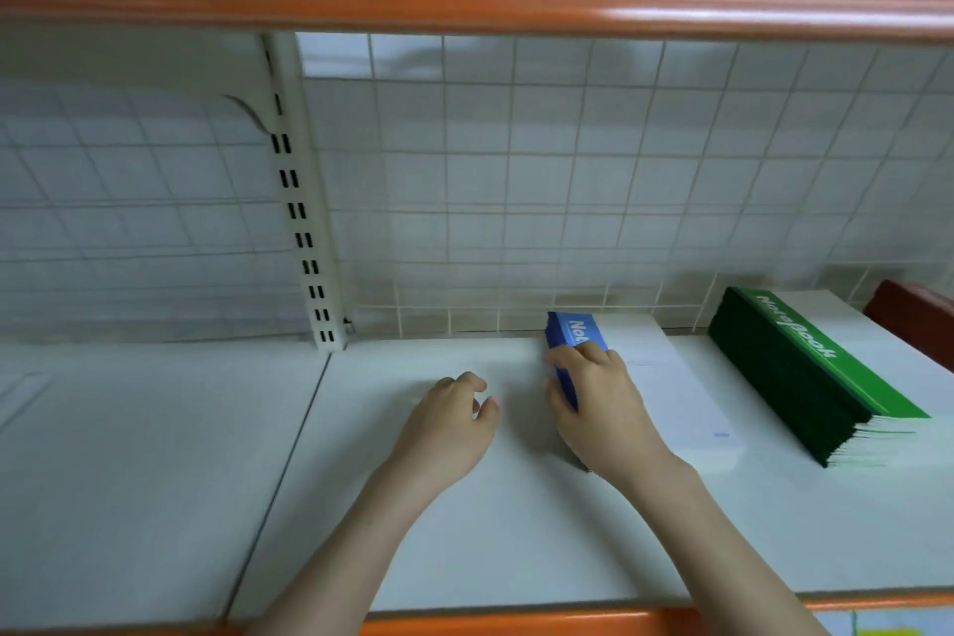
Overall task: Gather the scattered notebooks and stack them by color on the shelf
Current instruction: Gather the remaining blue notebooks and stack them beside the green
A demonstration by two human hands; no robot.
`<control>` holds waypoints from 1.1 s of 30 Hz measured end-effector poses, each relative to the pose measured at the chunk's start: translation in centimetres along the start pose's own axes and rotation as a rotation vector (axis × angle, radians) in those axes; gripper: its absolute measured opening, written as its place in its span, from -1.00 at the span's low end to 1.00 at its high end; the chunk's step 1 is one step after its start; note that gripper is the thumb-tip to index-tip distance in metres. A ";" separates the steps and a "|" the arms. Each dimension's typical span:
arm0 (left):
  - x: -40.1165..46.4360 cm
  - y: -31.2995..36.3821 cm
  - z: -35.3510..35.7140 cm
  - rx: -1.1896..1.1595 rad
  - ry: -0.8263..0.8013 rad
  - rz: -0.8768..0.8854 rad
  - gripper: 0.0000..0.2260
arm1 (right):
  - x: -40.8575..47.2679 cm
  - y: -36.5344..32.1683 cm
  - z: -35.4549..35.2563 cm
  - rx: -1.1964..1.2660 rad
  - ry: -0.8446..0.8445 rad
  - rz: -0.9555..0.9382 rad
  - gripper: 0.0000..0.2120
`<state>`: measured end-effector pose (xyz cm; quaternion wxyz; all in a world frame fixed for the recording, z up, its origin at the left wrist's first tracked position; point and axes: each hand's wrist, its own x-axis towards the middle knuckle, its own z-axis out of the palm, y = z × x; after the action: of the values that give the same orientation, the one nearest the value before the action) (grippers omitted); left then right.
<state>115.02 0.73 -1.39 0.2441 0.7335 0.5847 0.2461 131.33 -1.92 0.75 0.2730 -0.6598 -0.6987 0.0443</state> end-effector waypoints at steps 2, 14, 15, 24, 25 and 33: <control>-0.8 -1.3 -1.4 0.000 0.005 -0.011 -0.66 | -0.2 -1.8 0.8 0.013 0.000 -0.012 -0.68; -6.2 -11.6 -11.7 0.060 0.063 -0.046 -0.68 | -1.9 -15.4 7.4 0.018 -0.118 -0.187 -0.61; -6.7 -12.7 -12.7 0.068 0.064 -0.047 -0.69 | -2.0 -17.0 8.2 0.031 -0.124 -0.198 -0.60; -11.6 -22.5 -21.7 0.100 0.165 -0.069 -0.72 | -2.4 -30.8 14.9 0.116 -0.185 -0.297 -0.60; -12.2 -23.6 -22.9 0.105 0.182 -0.075 -0.73 | -2.5 -32.2 15.6 0.130 -0.189 -0.305 -0.60; -15.9 -32.5 -31.2 0.131 0.243 -0.100 -0.75 | -3.2 -43.5 21.2 0.195 -0.213 -0.346 -0.64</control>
<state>67.79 -6.19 0.08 0.1351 0.6826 0.6607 0.2816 82.83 -4.04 0.12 0.2637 -0.4920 -0.8189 0.1337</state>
